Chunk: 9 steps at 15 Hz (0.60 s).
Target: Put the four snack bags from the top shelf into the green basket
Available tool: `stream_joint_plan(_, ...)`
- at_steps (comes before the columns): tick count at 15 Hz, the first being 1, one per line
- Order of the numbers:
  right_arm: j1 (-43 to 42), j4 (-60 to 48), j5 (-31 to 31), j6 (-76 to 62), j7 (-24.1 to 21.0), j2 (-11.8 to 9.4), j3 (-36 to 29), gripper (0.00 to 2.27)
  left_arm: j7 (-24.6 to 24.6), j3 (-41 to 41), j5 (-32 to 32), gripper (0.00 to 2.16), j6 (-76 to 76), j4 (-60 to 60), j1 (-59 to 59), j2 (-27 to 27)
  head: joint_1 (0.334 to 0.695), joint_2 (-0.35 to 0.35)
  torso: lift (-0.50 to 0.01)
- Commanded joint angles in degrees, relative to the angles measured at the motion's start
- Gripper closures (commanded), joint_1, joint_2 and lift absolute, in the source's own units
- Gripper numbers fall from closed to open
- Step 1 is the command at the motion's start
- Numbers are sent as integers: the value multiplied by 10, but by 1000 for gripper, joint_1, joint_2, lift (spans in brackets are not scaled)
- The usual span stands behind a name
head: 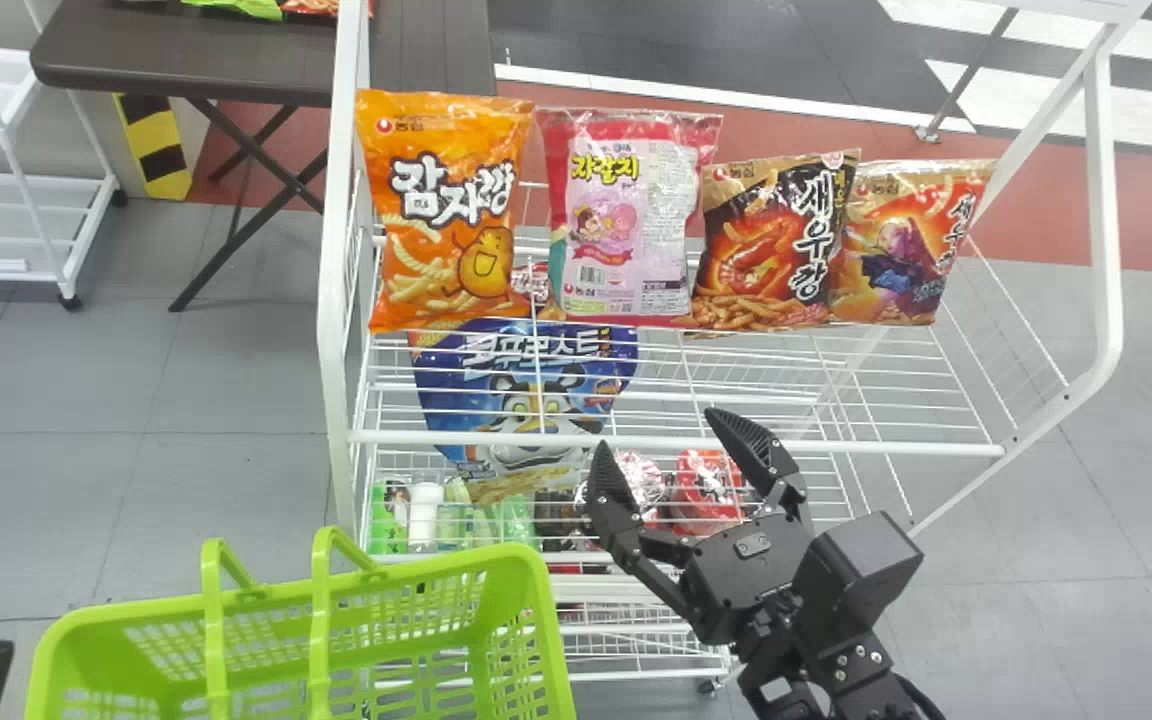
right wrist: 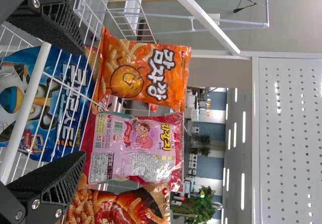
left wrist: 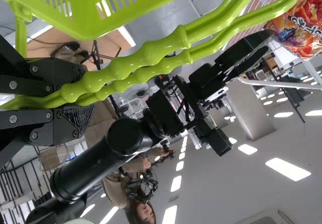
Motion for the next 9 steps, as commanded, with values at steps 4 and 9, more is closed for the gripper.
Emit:
stream_joint_plan(4,0,0,-4,-9,1,1,0,110,-6,-2,-1,2145,3,-1,1,-1,695,-229,0)
stream_joint_plan(9,-2,0,-4,-9,1,1,0,113,-6,-3,0,2145,5,0,1,-1,695,-232,0)
